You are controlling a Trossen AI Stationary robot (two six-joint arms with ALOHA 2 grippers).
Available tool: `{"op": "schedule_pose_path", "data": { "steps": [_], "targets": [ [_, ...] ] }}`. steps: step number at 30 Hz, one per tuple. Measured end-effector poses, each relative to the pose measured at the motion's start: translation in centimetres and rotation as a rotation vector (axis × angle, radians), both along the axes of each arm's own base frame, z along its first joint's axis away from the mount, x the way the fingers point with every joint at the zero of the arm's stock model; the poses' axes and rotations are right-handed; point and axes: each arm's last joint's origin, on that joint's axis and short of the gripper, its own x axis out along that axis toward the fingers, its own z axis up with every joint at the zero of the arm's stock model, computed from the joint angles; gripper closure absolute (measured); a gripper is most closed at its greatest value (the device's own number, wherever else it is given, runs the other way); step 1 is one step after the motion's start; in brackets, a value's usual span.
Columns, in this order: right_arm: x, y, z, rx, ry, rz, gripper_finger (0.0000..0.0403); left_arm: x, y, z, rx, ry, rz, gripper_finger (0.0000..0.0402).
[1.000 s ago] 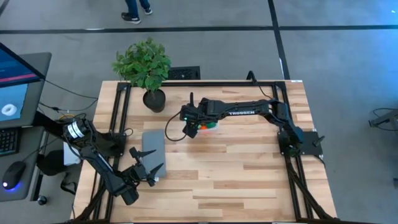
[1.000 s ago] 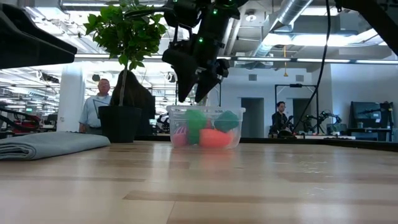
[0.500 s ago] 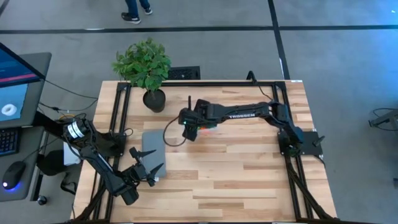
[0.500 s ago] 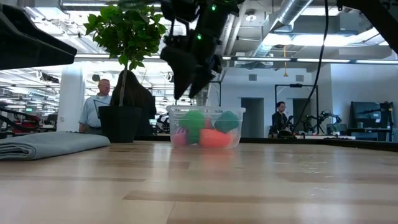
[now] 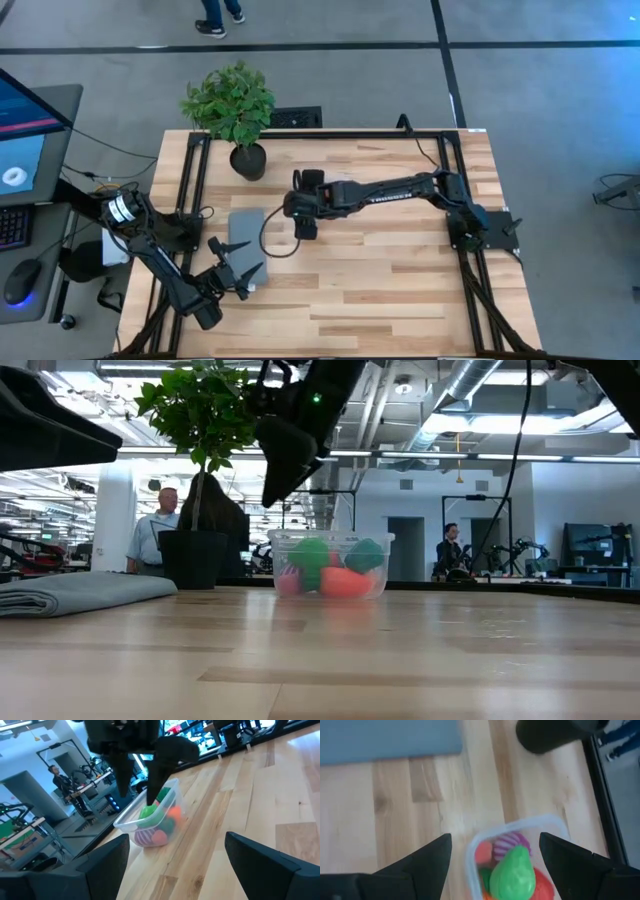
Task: Pick and placing Produce into tupperware
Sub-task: Return to Home Position
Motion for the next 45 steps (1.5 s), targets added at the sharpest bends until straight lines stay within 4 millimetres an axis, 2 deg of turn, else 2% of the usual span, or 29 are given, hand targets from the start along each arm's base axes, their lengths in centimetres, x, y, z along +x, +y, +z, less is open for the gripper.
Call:
{"op": "schedule_pose_path", "data": {
  "steps": [6, 10, 14, 19, 22, 25, 28, 33, 38, 41, 45],
  "targets": [
    [0.7, 0.3, 1.1, 0.053, -0.102, 0.096, 0.0079, 0.3, -0.5, 0.5, 0.007, -0.023, -0.01, 0.0081],
    [0.8, 1.4, 3.2, 0.11, -0.208, 0.199, 0.0079, 0.9, -0.8, 0.9, 0.033, -0.018, -0.005, 0.0081],
    [0.3, 3.4, 5.7, 0.103, -0.308, 0.325, 0.0079, 1.5, -0.9, 1.4, 0.049, -0.014, 0.008, 0.0081],
    [-2.0, 5.3, 9.3, 0.079, -0.35, 0.413, 0.0079, 1.8, -1.1, 1.7, 0.066, -0.023, 0.009, 0.0081],
    [-3.7, 5.5, 11.4, 0.106, -0.364, 0.422, 0.0079, 1.9, -1.2, 1.9, 0.076, -0.05, 0.002, 0.0081],
    [-5.7, 5.6, 12.3, 0.162, -0.443, 0.479, 0.0079, 1.8, -1.3, 2.0, 0.08, -0.059, -0.003, 0.0081],
    [-8.3, 5.8, 11.7, 0.183, -0.568, 0.521, 0.0079, 1.8, -1.3, 2.0, 0.08, -0.063, -0.004, 0.0081],
    [-13.6, 5.3, 8.6, 0.211, -0.794, 0.516, 0.0079, 1.7, -1.3, 2.2, 0.091, -0.059, -0.009, 0.0081],
    [-18.5, 4.6, 6.0, 0.239, -0.947, 0.512, 0.0079, 1.8, -0.2, 4.0, 0.104, -0.05, 0.018, 0.0081],
    [-20.3, 4.3, 5.0, 0.242, -0.973, 0.518, 0.0079, 2.1, 0.9, 5.5, 0.104, -0.049, 0.055, 0.0081],
    [-21.3, 4.2, 3.9, 0.243, -0.951, 0.519, 0.0079, 2.6, 2.2, 6.9, 0.101, -0.053, 0.108, 0.0081]
  ]
}}
